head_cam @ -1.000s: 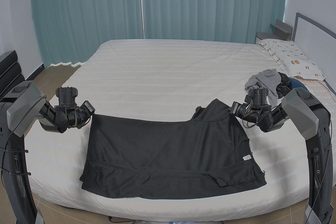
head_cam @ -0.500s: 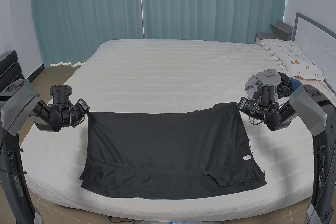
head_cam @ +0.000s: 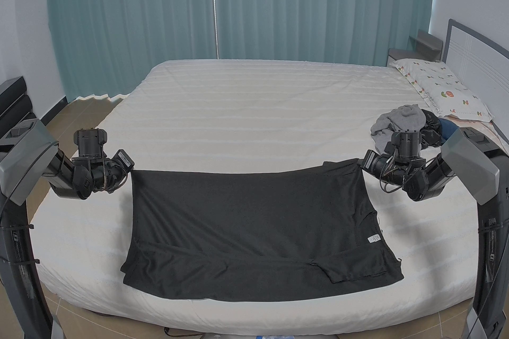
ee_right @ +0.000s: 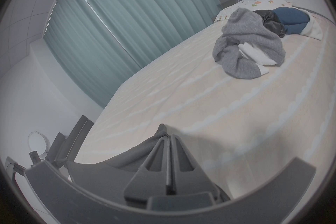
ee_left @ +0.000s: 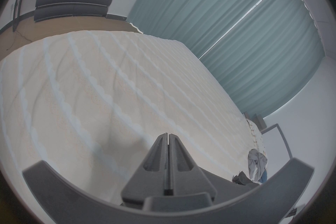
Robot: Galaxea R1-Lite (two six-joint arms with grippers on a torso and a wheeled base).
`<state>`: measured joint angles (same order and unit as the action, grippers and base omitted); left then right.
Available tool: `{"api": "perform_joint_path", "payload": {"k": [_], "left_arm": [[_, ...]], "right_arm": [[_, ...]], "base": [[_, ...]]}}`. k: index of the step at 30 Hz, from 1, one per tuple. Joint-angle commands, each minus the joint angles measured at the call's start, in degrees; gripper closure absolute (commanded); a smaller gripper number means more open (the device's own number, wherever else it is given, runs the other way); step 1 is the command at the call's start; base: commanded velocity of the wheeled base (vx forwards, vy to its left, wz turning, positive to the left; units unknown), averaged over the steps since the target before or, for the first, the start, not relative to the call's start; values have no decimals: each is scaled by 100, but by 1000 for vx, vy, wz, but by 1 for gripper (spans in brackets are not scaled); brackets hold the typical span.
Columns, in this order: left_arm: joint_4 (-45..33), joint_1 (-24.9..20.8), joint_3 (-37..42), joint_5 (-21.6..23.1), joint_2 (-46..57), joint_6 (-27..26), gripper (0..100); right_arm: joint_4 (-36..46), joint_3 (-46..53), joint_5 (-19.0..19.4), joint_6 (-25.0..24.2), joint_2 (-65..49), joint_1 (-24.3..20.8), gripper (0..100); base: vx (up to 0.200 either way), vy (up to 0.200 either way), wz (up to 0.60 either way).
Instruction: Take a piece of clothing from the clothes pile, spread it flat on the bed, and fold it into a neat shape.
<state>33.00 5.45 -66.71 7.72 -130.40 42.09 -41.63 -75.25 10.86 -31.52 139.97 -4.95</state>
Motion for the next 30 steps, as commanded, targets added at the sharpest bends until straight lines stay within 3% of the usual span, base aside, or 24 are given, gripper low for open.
{"api": "perform_joint_path", "payload": {"k": [1,5,30], "left_arm": [[5,62,167,11,85,-254,100],[13,79,281,46,164,-474,100],[57,62,-106,55,-222,-404,100]], "right_arm": [[50,265,250,-12,-304,38,100],[41,318,302,-20,-418,82,100],[59,230,267,-29,-330,214,100]], "base": [[0,0,0],[0,0,0],[0,0,0]]}}
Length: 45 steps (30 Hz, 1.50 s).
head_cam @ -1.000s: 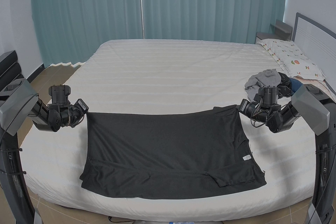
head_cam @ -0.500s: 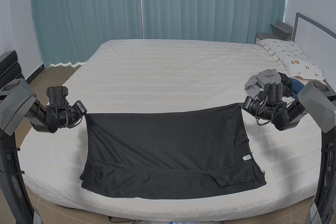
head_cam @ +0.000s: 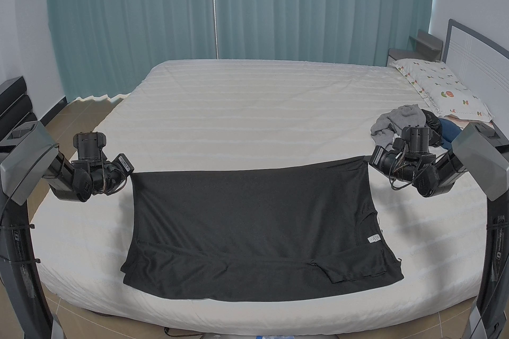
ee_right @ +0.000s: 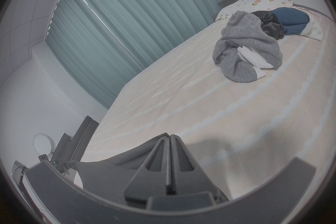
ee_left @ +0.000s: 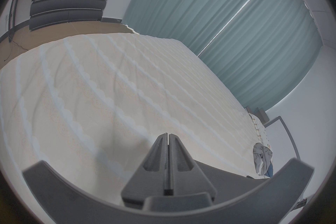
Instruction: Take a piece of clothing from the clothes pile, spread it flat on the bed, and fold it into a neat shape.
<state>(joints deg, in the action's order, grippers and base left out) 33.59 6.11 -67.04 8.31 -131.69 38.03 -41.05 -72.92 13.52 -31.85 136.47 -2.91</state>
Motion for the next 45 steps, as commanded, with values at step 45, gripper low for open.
{"api": "perform_joint_path", "payload": {"k": [45], "left_arm": [[8,57,2678,373,961,-1422,100]], "right_arm": [[-9,3267,942,1305,-1184,344,100]], "base": [[0,0,0]]}}
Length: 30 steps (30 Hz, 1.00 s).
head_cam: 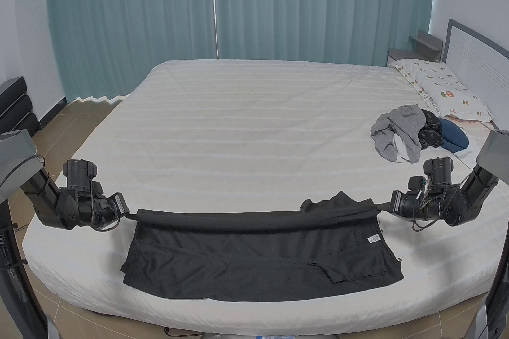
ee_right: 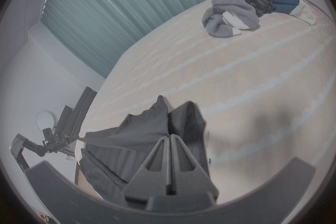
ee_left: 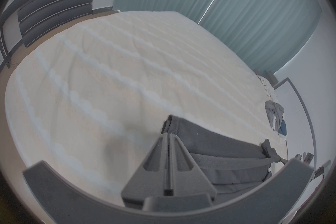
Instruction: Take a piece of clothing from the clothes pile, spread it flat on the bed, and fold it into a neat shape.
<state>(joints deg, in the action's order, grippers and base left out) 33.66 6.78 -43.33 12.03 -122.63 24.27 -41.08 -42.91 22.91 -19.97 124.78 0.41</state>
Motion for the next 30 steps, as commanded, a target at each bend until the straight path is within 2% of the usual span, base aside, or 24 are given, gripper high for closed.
{"api": "perform_joint_path", "payload": {"k": [1,9,20,21,23,24,30], "left_arm": [[0,-19,369,1,55,-45,100],[0,-27,764,1,11,-283,100],[0,-45,887,1,19,-309,100],[-8,-71,905,-8,28,-309,0],[0,-89,940,-8,46,-309,0],[0,-89,958,1,55,-309,0],[-17,-80,975,-17,222,-265,0]], "right_arm": [[-5,318,3,177,-24,11,100],[-14,617,-5,643,64,11,100],[-23,688,-14,705,152,2,100],[-23,688,-14,696,160,-24,100],[-23,696,-14,696,178,-41,100],[-31,688,-14,696,169,-50,0],[-31,617,12,432,-86,-6,0]], "base": [[0,0,0],[0,0,0],[0,0,0],[0,0,0],[0,0,0],[0,0,0],[0,0,0]]}}
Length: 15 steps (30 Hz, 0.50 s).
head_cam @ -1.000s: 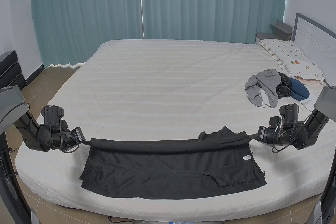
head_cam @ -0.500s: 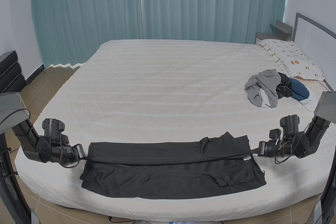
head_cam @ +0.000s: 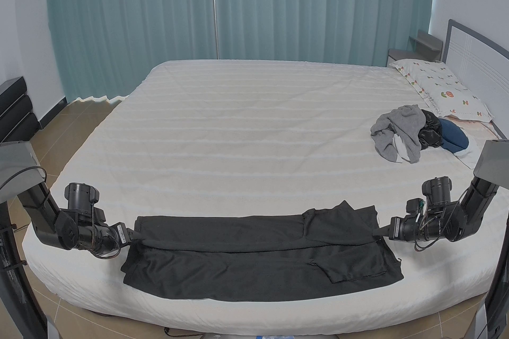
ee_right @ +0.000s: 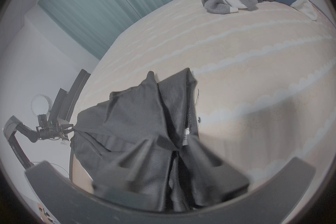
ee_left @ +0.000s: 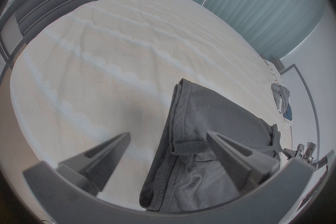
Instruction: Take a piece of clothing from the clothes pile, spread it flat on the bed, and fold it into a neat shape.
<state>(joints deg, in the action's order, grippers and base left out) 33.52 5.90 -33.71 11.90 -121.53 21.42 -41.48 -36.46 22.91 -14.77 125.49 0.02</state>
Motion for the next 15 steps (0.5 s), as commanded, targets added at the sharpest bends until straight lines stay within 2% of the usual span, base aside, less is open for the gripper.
{"api": "perform_joint_path", "payload": {"k": [1,7,15], "left_arm": [[-4,16,4,-3,173,38,0],[5,43,-48,23,384,196,0],[5,16,-716,32,59,1251,0]], "right_arm": [[9,-28,12,-236,-262,42,0],[0,-28,-23,-834,-508,33,0],[0,-195,-49,-1950,-323,42,0]], "base": [[0,0,0],[0,0,0],[0,0,0]]}}
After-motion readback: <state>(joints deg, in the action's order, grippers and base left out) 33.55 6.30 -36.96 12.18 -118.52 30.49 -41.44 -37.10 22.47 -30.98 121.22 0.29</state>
